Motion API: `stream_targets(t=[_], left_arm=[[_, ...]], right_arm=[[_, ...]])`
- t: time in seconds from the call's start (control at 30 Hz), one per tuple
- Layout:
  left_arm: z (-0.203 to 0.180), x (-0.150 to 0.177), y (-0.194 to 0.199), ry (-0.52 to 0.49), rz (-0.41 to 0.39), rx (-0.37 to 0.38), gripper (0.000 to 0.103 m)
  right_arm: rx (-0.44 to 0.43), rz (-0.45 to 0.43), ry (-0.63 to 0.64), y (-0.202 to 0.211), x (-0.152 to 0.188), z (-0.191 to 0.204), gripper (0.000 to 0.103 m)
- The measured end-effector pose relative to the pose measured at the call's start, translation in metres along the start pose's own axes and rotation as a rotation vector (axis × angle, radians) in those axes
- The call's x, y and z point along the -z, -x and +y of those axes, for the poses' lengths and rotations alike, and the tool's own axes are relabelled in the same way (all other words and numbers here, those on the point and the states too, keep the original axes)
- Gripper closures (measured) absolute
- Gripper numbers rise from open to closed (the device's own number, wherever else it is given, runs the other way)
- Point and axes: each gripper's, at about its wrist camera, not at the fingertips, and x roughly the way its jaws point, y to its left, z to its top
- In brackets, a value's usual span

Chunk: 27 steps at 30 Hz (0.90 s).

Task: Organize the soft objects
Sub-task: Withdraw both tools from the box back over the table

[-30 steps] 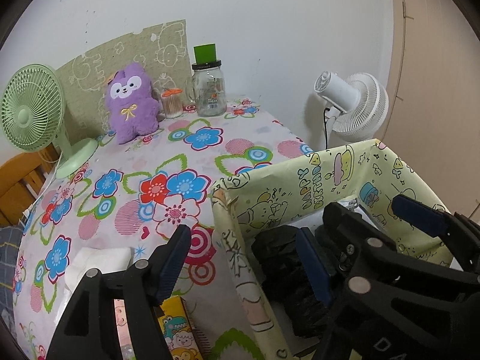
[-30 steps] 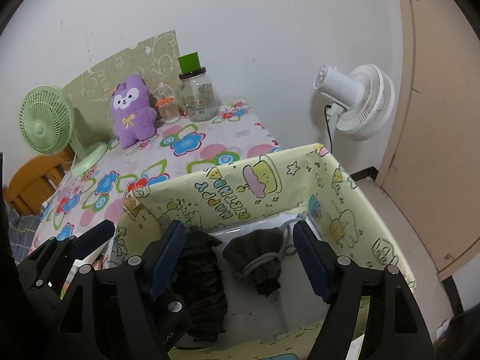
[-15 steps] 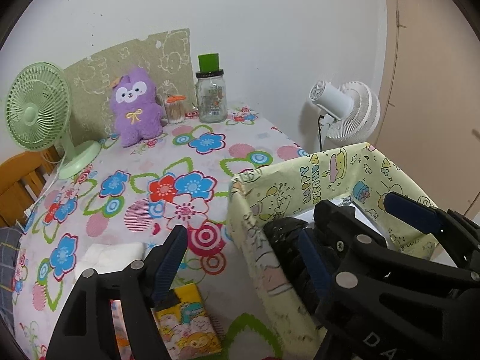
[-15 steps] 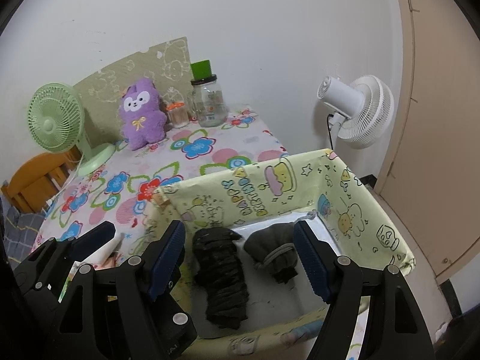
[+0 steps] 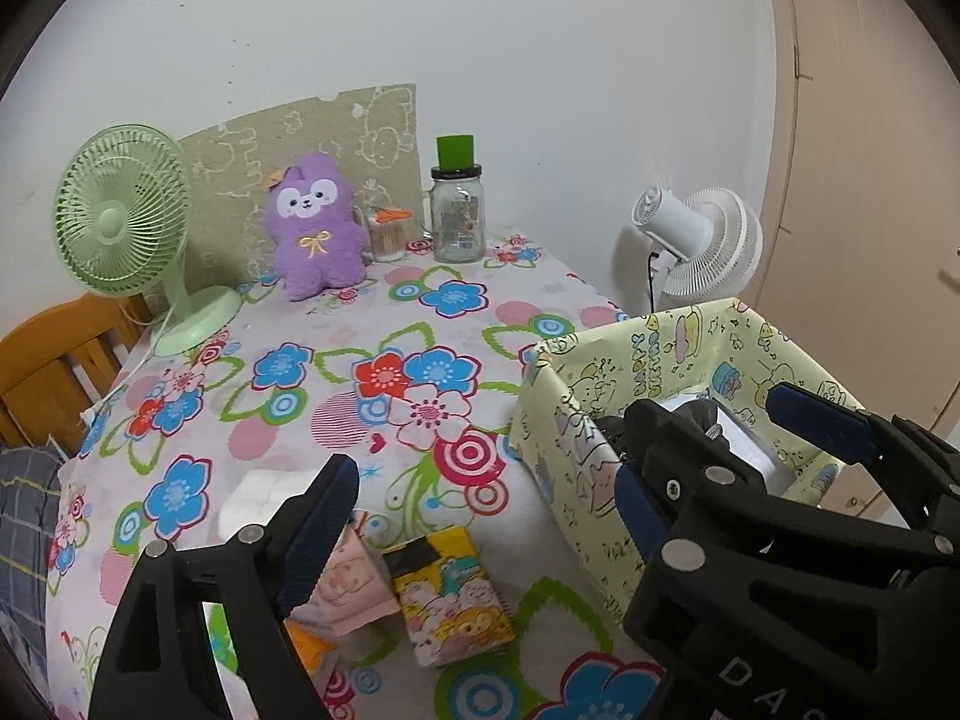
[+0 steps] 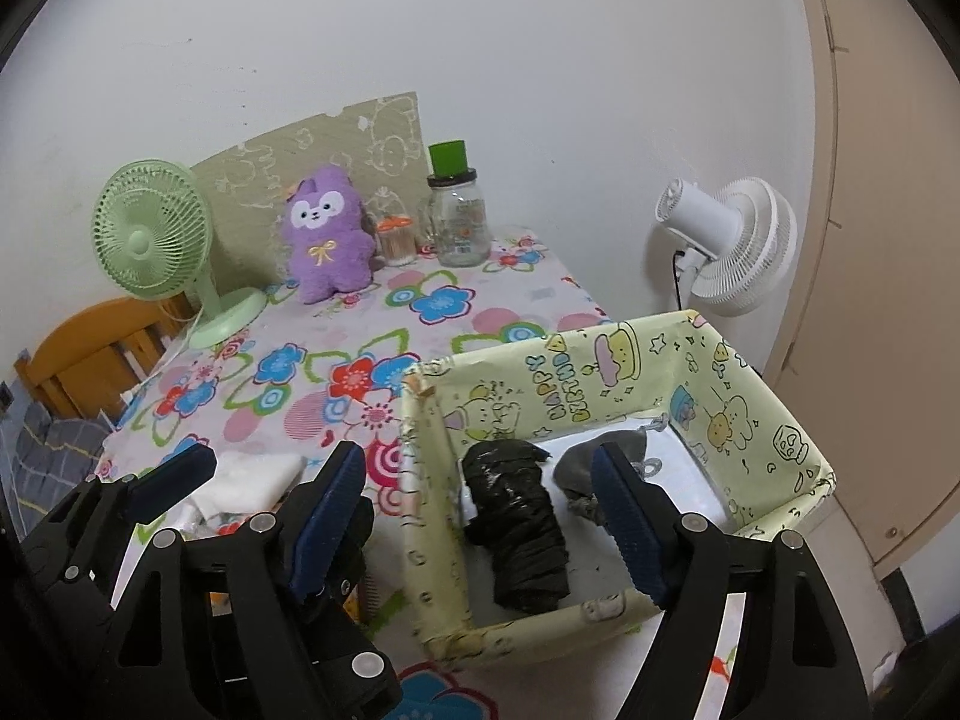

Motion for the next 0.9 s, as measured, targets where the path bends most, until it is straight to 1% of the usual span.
stream_targets(t=[0.2,0.53,0.67,0.9], left_arm=[[0.013,0.007,0.014,0.012,-0.017,-0.016,0.014],[0.035,0.018,0.041,0.027,-0.048,-0.05,0.006],[0.041,0.024,0.05,0.036,-0.06,-0.059,0.006],[0.051,0.031,0.065,0.047,-0.072,-0.072,0.003]], right_arm=[[-0.014,-0.015,0.021,0.011,0.004,0.017,0.021],[-0.058,-0.043,0.042,0.029,0.013,0.044,0.017],[-0.062,-0.061,0.054,0.038,0.017,0.053,0.014],[-0.076,-0.081,0.081,0.05,0.022,0.067,0.012]])
